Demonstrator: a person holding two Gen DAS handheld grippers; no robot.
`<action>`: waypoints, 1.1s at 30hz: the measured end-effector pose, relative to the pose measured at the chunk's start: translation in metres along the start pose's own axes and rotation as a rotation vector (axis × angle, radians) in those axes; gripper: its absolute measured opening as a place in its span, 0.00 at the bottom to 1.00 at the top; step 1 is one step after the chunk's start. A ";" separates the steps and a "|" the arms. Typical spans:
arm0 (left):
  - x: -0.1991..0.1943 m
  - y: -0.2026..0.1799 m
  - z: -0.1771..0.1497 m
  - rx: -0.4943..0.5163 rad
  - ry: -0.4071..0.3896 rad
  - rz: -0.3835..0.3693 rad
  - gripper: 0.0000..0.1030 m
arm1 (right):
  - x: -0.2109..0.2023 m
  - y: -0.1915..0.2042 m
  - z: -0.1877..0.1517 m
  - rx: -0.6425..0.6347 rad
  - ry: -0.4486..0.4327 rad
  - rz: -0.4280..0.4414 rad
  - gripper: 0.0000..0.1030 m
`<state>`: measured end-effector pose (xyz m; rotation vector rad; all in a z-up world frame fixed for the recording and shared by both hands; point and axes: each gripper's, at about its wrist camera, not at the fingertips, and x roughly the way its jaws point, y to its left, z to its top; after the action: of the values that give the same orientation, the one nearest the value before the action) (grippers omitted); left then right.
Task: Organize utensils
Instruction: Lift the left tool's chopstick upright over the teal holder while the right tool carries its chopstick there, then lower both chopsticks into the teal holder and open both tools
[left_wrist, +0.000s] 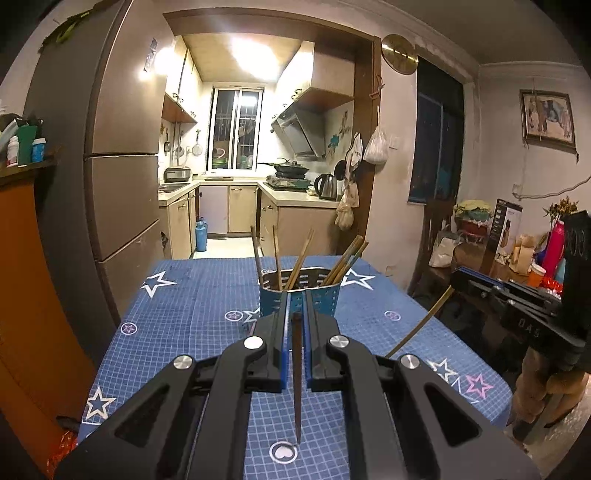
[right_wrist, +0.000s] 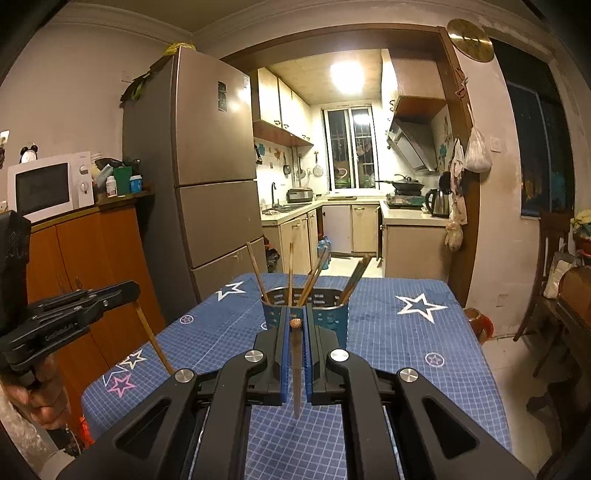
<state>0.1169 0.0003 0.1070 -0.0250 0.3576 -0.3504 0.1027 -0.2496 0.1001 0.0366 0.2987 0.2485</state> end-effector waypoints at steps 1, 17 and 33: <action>0.001 0.000 0.001 -0.002 0.000 -0.004 0.04 | 0.001 0.002 0.002 -0.002 0.001 0.000 0.07; 0.018 -0.006 0.046 0.006 -0.043 -0.007 0.04 | 0.005 0.005 0.034 -0.011 0.041 0.003 0.07; 0.077 -0.022 0.161 0.042 -0.243 0.047 0.04 | 0.080 -0.023 0.159 0.045 -0.068 -0.065 0.07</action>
<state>0.2333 -0.0522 0.2341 -0.0180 0.1098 -0.3040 0.2289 -0.2519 0.2277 0.0792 0.2374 0.1755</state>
